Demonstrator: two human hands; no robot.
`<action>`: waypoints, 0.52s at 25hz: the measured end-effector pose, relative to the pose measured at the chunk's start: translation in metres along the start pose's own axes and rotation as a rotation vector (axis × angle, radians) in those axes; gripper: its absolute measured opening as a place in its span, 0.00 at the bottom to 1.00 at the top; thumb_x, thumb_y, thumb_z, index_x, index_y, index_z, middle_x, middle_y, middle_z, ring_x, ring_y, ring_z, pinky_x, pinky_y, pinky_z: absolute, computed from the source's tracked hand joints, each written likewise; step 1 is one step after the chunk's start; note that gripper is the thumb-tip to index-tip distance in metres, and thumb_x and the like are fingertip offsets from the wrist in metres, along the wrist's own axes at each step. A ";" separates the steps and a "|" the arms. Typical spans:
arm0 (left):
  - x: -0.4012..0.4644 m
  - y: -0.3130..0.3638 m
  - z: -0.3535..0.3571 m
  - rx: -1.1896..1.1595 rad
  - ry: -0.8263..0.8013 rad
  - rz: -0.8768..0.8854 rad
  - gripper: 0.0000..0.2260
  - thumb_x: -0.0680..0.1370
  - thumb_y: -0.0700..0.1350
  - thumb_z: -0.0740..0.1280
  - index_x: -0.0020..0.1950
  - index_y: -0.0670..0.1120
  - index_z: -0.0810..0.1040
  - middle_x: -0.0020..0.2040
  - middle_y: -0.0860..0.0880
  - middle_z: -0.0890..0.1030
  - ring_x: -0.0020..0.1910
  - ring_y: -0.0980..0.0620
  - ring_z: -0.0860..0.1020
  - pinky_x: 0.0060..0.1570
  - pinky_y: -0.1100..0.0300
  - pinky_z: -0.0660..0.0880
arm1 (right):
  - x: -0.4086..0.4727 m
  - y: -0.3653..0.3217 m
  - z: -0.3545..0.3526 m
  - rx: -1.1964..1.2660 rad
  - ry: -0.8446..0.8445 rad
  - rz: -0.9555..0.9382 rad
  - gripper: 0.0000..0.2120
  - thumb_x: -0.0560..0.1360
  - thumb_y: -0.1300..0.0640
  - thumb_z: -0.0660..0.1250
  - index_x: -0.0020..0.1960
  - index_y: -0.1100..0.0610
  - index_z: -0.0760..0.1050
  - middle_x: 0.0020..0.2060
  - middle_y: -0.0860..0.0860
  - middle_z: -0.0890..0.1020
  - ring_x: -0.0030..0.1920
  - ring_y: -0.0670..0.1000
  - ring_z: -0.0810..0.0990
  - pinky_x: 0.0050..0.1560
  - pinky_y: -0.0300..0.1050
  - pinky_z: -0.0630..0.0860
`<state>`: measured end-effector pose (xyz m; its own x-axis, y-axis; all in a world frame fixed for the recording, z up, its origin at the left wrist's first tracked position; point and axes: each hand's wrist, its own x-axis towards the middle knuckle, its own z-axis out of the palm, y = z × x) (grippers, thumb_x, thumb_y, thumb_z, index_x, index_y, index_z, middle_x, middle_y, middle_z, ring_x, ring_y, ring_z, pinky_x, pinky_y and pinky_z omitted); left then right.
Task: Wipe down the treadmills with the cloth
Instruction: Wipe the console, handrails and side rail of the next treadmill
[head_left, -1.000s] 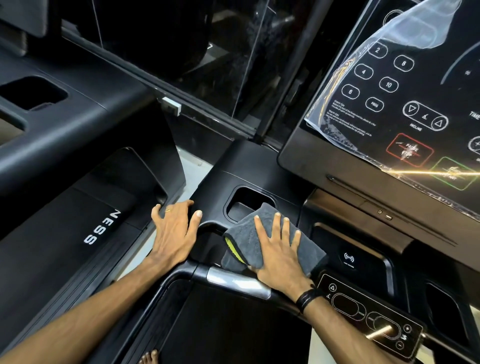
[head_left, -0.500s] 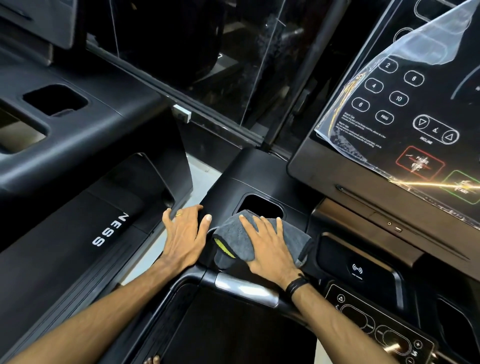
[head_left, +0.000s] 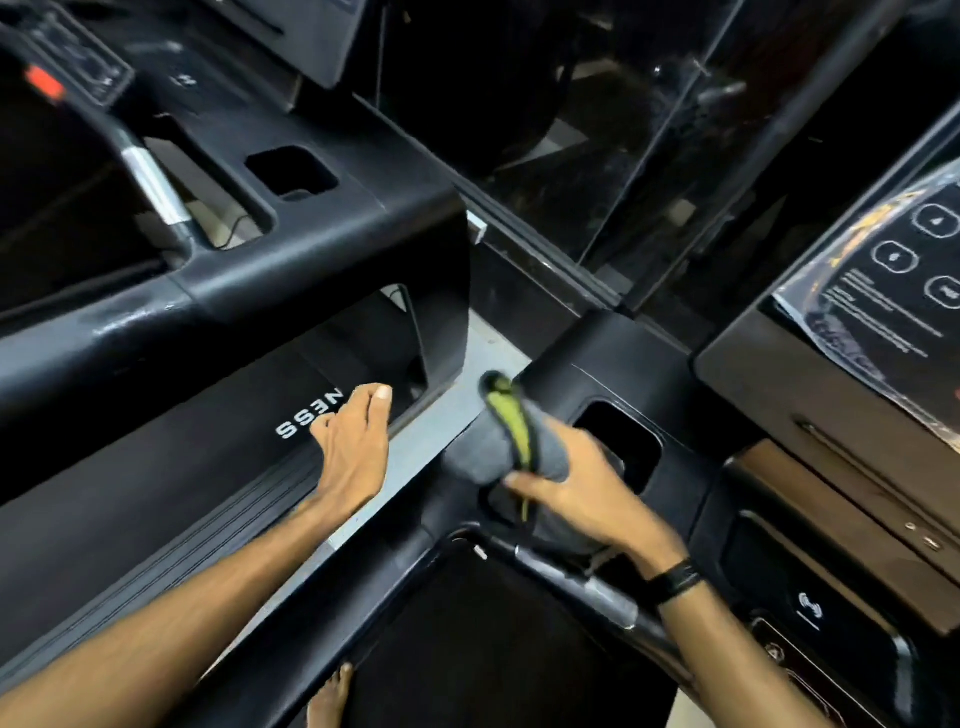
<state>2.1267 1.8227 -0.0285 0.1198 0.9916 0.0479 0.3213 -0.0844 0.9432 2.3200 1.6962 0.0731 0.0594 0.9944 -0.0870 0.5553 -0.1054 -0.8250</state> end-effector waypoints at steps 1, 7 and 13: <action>-0.001 -0.010 -0.012 -0.015 0.022 -0.036 0.20 0.78 0.64 0.47 0.51 0.56 0.74 0.47 0.47 0.83 0.51 0.52 0.74 0.70 0.45 0.61 | 0.008 -0.005 0.030 -0.230 -0.143 0.002 0.33 0.70 0.41 0.72 0.73 0.35 0.65 0.68 0.37 0.75 0.70 0.45 0.73 0.72 0.51 0.67; -0.033 -0.054 -0.073 0.104 0.094 -0.206 0.27 0.74 0.68 0.43 0.50 0.56 0.76 0.46 0.54 0.83 0.56 0.46 0.76 0.56 0.60 0.54 | 0.057 -0.005 0.128 -0.944 -0.542 0.044 0.41 0.69 0.19 0.53 0.70 0.45 0.73 0.71 0.53 0.73 0.74 0.59 0.64 0.74 0.68 0.47; -0.071 -0.070 -0.106 0.204 0.153 -0.276 0.28 0.76 0.68 0.44 0.53 0.53 0.77 0.47 0.47 0.84 0.56 0.47 0.76 0.49 0.61 0.51 | 0.111 -0.036 0.193 -0.970 -0.872 0.157 0.32 0.72 0.29 0.66 0.61 0.55 0.76 0.64 0.57 0.80 0.62 0.59 0.78 0.54 0.51 0.69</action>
<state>1.9966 1.7686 -0.0628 -0.1347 0.9815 -0.1362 0.5042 0.1862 0.8433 2.1461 1.8110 -0.0147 -0.1714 0.6066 -0.7763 0.9799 0.1867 -0.0704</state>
